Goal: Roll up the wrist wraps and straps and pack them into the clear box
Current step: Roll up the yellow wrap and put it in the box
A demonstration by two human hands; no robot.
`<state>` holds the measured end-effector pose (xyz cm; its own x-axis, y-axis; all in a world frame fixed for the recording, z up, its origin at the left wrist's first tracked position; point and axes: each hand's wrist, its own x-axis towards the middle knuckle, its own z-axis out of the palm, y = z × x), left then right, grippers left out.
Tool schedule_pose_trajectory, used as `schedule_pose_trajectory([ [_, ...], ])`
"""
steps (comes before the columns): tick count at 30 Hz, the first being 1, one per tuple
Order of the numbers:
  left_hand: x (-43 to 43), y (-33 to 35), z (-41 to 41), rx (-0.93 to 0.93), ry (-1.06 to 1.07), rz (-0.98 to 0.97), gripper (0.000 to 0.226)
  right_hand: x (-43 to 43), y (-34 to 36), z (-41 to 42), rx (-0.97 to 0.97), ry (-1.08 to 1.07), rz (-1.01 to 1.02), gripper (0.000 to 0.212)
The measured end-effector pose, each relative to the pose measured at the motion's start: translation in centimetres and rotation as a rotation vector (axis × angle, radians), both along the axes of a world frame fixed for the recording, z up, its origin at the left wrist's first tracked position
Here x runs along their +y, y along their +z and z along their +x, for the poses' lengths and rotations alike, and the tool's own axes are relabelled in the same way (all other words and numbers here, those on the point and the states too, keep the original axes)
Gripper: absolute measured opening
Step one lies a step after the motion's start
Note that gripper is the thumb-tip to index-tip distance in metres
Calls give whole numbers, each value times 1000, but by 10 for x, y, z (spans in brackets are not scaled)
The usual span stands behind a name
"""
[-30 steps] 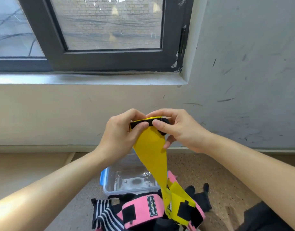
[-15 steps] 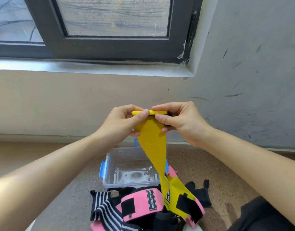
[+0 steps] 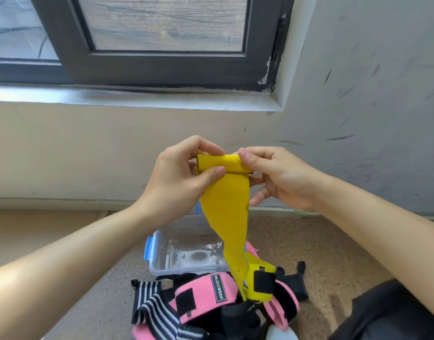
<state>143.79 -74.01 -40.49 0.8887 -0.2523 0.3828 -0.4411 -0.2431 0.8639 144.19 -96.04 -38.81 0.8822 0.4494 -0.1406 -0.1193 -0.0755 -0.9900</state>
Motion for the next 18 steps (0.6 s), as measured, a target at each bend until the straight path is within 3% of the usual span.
schedule_pose_trajectory([
  [4, -8, -2, -1, -13, -16, 23, 22, -6, 5, -1, -70, -47, -6, 41],
  [12, -25, -2, 10, 439, -209, -8, 29, -25, -3, -4, -261, -274, 29, 19],
  [18, -36, -1, 18, 525, -152, -104, 35, -32, -14, 6, -572, -291, -139, 27],
])
